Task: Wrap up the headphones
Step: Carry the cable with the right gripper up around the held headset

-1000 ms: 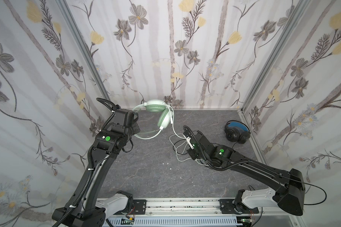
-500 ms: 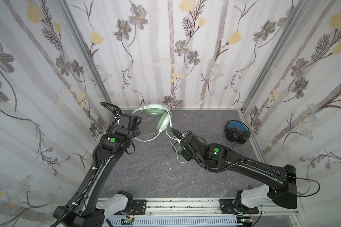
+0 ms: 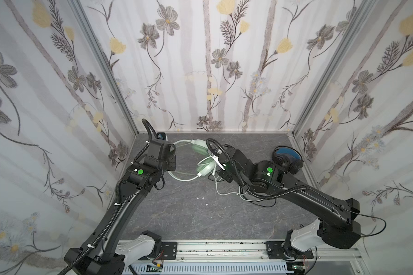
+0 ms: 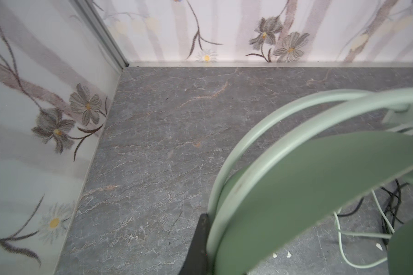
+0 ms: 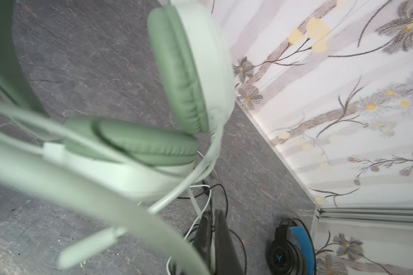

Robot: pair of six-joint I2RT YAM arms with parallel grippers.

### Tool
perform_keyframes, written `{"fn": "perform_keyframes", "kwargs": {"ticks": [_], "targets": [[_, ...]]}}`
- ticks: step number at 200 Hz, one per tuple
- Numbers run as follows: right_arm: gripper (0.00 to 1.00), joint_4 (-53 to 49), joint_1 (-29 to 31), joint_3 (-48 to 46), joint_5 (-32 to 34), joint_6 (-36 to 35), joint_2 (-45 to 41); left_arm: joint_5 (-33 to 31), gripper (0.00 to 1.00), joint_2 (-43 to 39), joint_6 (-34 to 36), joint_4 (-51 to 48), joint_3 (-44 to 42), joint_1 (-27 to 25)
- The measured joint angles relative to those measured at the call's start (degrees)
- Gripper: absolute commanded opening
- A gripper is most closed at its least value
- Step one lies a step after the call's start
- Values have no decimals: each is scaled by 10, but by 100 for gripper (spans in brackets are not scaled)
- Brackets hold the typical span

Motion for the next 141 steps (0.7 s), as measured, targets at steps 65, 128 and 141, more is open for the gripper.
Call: {"fn": "perform_keyframes", "kwargs": {"ticks": [65, 128, 141], "targets": [[0, 0, -50, 56, 10, -68, 25, 146, 0, -46, 80, 17, -39, -10], [7, 10, -71, 75, -19, -115, 56, 220, 0, -57, 103, 21, -41, -33], [10, 13, -76, 76, -26, -121, 61, 230, 0, -60, 103, 24, -41, -35]]}}
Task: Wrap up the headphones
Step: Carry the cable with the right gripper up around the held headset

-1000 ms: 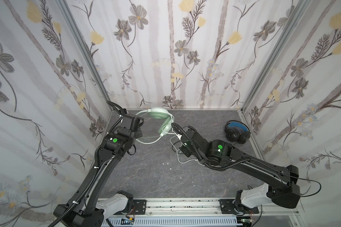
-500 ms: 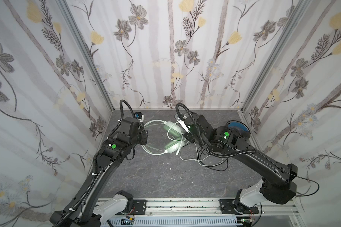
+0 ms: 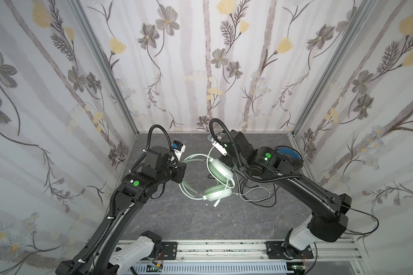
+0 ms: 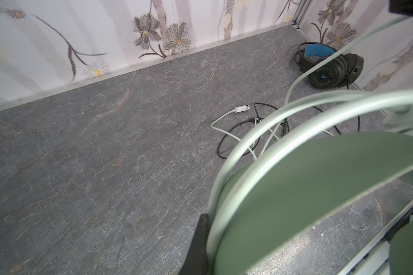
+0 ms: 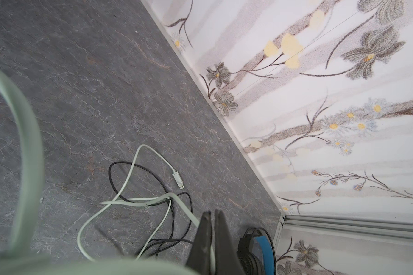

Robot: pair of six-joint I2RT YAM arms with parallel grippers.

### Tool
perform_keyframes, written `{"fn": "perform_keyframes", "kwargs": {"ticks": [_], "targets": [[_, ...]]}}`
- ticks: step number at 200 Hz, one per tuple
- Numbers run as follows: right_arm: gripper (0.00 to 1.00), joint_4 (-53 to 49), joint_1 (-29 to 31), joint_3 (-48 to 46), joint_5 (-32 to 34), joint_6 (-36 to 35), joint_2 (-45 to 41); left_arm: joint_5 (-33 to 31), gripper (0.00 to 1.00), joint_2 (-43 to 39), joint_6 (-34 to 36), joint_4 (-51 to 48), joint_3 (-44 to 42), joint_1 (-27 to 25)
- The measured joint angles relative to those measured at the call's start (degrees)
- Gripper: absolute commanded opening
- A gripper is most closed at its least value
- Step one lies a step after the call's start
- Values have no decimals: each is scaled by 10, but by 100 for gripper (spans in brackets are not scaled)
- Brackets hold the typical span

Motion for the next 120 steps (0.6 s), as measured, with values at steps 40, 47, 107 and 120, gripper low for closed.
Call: {"fn": "perform_keyframes", "kwargs": {"ticks": [40, 47, 107, 120], "targets": [[33, 16, -20, 0, -27, 0, 8, 21, 0, -7, 4, 1, 0, -2], [36, 18, -23, 0, -33, 1, 8, 23, 0, -7, 4, 1, -1, -2], [52, 73, -65, -63, -107, 30, -21, 53, 0, -15, -7, 11, 13, -2], [53, 94, -82, -84, -140, 42, -32, 63, 0, -14, -9, 14, 21, -2]]}}
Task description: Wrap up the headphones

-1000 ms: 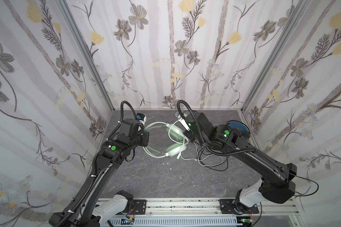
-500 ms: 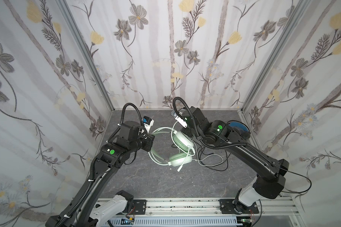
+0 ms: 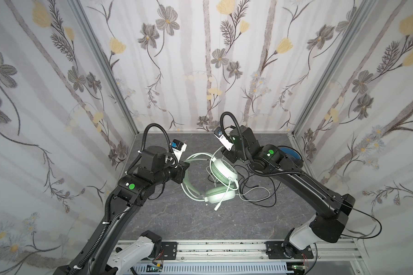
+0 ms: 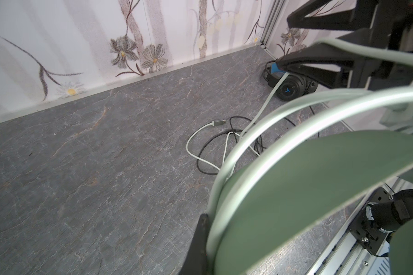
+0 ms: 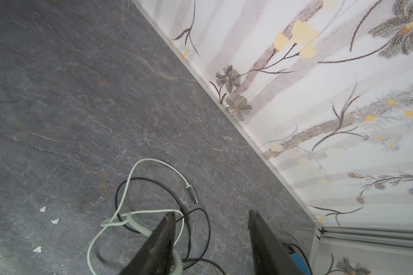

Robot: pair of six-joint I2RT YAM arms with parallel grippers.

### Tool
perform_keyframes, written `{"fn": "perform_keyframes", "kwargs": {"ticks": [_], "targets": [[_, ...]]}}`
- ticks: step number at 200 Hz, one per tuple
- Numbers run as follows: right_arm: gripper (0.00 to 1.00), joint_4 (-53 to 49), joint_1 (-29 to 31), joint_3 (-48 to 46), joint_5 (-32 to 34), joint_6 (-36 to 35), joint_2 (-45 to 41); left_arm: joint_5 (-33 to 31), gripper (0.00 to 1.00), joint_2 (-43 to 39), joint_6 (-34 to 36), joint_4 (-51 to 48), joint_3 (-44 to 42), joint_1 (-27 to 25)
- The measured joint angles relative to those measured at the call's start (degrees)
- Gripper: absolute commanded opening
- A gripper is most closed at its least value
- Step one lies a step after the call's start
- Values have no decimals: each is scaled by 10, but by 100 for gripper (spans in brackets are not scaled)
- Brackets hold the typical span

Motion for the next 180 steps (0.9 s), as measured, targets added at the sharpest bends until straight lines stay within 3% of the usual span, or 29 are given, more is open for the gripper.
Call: {"fn": "perform_keyframes", "kwargs": {"ticks": [44, 82, 180], "targets": [[57, 65, -38, -49, -109, 37, -15, 24, 0, 4, -16, 20, 9, 0], [60, 162, -55, -155, -217, 66, -54, 32, 0, 7, -50, 48, 16, 0], [58, 363, -64, -298, -351, 176, -57, -7, 0, 23, -122, 84, 104, 0]]}}
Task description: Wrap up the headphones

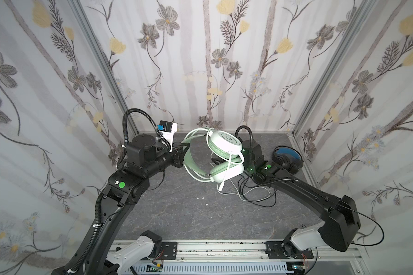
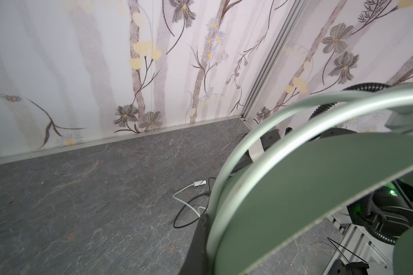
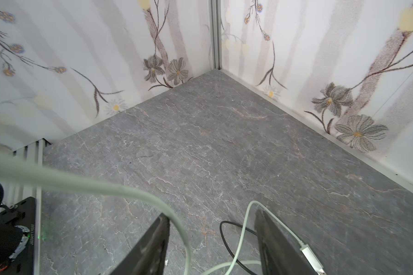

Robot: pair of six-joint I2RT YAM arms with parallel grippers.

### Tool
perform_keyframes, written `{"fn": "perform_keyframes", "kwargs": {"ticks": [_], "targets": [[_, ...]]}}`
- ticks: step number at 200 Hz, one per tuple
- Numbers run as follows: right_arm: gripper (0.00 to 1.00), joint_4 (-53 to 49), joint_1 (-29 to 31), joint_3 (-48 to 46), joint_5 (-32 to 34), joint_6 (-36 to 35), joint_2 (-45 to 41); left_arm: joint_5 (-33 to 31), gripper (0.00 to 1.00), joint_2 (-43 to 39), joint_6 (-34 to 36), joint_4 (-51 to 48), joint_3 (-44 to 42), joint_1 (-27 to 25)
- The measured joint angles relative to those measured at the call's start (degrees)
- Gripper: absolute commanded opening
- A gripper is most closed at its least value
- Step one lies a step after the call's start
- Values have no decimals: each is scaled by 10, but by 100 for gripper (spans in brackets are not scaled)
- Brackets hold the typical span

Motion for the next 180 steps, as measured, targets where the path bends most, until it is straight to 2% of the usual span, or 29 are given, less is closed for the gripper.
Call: {"fn": "perform_keyframes", "kwargs": {"ticks": [60, 94, 143, 180], "targets": [[60, 85, -4, -25, -57, 40, 24, 0, 0, 4, -28, 5, 46, 0], [57, 109, -4, -39, -79, 49, 43, -9, 0, 12, -28, -1, 72, 0], [51, 155, -4, -83, -101, 80, 48, -57, 0, 30, -29, -25, 128, 0], [46, 199, -4, -125, -116, 114, 52, -97, 0, 30, -33, -35, 136, 0]]}}
